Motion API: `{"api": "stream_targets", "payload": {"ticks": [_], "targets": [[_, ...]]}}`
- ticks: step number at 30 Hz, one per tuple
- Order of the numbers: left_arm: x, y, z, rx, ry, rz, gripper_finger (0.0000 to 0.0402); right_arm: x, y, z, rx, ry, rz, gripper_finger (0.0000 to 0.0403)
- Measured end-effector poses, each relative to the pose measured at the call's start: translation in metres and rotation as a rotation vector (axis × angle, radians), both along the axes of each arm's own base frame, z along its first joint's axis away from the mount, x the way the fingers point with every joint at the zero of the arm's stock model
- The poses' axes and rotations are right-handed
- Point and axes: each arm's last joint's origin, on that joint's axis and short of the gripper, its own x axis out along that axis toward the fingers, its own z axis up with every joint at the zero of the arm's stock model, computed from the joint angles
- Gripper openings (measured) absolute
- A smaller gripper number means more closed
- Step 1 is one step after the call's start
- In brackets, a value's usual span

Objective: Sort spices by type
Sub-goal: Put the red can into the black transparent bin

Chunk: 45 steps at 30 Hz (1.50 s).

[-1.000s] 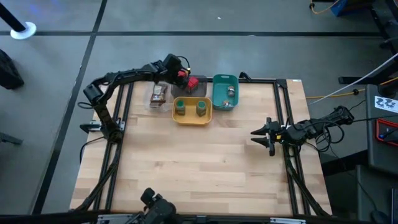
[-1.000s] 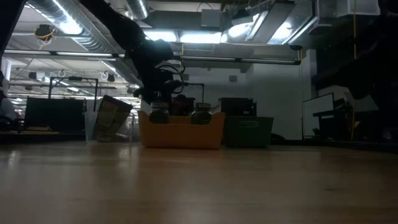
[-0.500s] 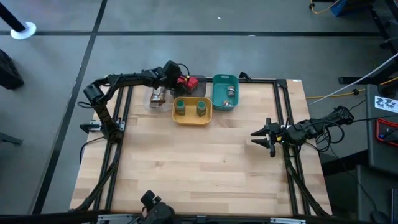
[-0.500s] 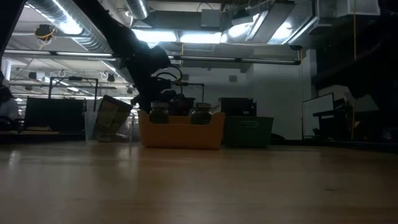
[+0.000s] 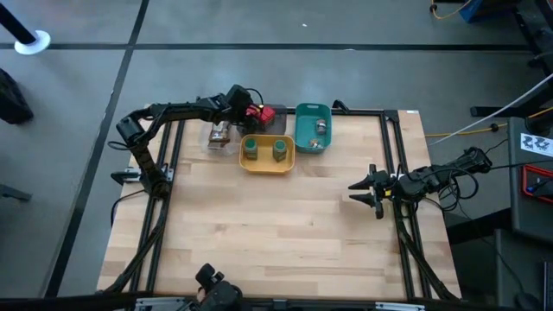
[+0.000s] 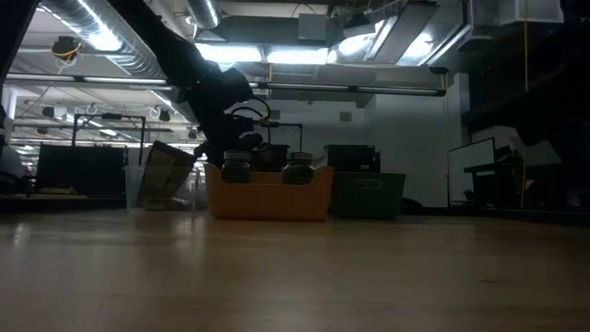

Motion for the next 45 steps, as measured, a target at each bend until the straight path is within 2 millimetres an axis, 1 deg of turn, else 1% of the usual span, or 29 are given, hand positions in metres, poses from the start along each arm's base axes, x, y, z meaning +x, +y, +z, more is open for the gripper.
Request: {"api": "stream_targets", "payload": {"ticks": [5, 8, 10, 16, 20, 24, 25, 28, 33, 36, 40, 45], "targets": [[0.001, 0.000, 0.001, 0.023, 0.016, -0.034, 0.0216, 0.000, 0.000, 0.000, -0.001, 0.000, 0.004, 0.0154], [0.001, 0.001, 0.001, 0.025, 0.013, -0.035, 0.0216, 0.000, 0.003, 0.000, -0.065, 0.001, 0.110, 0.0154], [0.001, 0.001, 0.001, 0.026, 0.012, -0.034, 0.0216, 0.000, 0.004, 0.001, -0.107, -0.029, 0.170, 0.0154], [0.001, 0.001, 0.001, 0.026, 0.013, -0.034, 0.0216, 0.002, 0.006, 0.010, -0.158, -0.134, 0.224, 0.0154], [0.001, 0.001, 0.001, 0.026, 0.013, -0.035, 0.0216, 0.002, 0.006, 0.010, -0.173, -0.139, 0.205, 0.0154], [0.001, 0.001, 0.001, 0.026, 0.012, -0.035, 0.0216, 0.003, 0.005, 0.015, -0.200, -0.199, 0.179, 0.0154], [0.001, 0.001, 0.001, 0.026, 0.013, -0.035, 0.0216, 0.004, 0.006, 0.014, -0.201, -0.226, 0.176, 0.0154], [0.001, 0.001, 0.001, 0.022, 0.008, -0.027, 0.0216, 0.007, 0.007, 0.002, -0.195, -0.260, 0.174, 0.0154], [0.000, 0.001, 0.001, 0.017, 0.001, -0.014, 0.0216, 0.008, 0.008, 0.001, -0.197, -0.265, 0.182, 0.0154], [0.000, 0.001, 0.001, 0.017, 0.000, -0.014, 0.0216, 0.008, 0.006, 0.003, -0.221, -0.282, 0.123, 0.0154], [0.002, 0.002, 0.002, 0.044, -0.002, -0.035, 0.0216, 0.010, 0.000, 0.001, -0.235, -0.254, 0.049, 0.0154], [0.001, 0.001, 0.002, 0.034, 0.006, -0.034, 0.0217, 0.012, -0.006, -0.001, -0.214, -0.234, 0.041, 0.0154]]}}
